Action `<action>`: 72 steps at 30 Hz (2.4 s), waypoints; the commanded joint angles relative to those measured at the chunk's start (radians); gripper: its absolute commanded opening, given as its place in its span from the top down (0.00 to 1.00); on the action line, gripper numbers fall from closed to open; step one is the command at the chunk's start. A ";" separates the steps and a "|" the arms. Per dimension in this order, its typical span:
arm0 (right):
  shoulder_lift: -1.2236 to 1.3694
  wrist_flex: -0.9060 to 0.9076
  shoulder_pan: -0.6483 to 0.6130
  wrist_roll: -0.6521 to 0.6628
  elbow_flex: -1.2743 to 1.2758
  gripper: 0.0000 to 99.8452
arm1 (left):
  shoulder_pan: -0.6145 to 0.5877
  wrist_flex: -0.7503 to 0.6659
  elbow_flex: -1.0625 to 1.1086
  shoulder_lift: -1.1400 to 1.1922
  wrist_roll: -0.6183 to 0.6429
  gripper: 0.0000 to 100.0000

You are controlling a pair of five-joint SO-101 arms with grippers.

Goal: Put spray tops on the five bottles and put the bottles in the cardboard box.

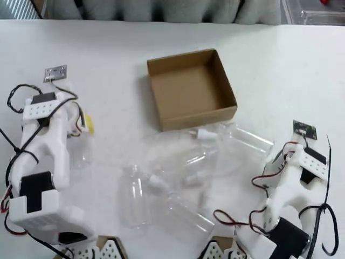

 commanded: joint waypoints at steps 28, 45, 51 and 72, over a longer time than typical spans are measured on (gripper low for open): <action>-0.644 0.558 -0.125 0.054 -0.582 0.98 | 0.484 0.117 -0.031 -0.719 0.005 0.97; -0.753 -0.108 -0.355 0.054 -0.535 0.98 | 0.671 -0.491 0.598 -1.231 0.012 0.97; -0.800 -0.348 -0.545 -0.166 -0.534 0.98 | 0.693 -0.603 0.790 -1.491 0.012 0.97; -0.774 -0.590 -1.104 -0.365 -0.560 0.98 | 0.693 -0.629 1.131 -1.960 0.005 0.98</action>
